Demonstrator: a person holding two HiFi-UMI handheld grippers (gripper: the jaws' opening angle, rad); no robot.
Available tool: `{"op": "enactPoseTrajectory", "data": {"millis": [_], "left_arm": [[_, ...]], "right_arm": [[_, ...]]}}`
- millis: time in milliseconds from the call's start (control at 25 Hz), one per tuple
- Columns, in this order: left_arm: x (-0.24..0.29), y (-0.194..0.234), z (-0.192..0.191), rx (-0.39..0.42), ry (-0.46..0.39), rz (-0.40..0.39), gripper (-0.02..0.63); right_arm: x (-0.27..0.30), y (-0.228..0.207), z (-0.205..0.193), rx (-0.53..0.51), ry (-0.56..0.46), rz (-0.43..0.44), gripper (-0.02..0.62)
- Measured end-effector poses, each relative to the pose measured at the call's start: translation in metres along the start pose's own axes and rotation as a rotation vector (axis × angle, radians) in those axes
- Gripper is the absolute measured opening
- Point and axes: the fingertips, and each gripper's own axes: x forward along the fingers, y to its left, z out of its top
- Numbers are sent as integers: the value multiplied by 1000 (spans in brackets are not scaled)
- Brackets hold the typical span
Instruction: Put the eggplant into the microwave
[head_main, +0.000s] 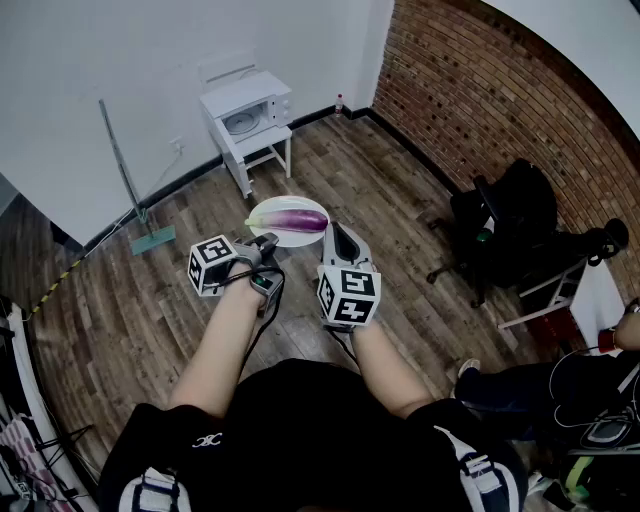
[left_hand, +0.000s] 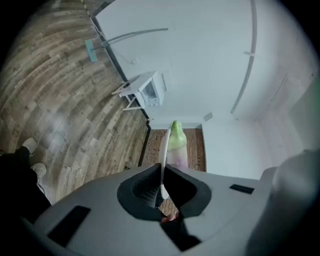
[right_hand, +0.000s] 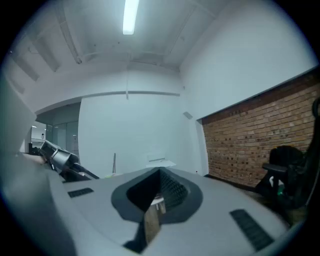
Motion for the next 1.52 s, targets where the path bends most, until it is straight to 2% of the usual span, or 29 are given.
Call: {"op": "enactPoseTrajectory", "data": {"millis": [320, 520, 880, 1120, 1520], "left_arm": [[-6, 8, 20, -7, 21, -8, 18], [-6, 11, 34, 46, 59, -10, 17], [5, 31, 57, 35, 126, 17, 18], [40, 31, 77, 36, 134, 36, 18], [150, -13, 125, 18, 47, 10, 18]], "right_arm": [[7, 18, -3, -9, -9, -20, 8], [10, 30, -8, -17, -9, -59, 8], [25, 37, -24, -45, 20, -121, 8], [66, 19, -26, -41, 25, -120, 8], [183, -47, -2, -64, 23, -21, 8]]}}
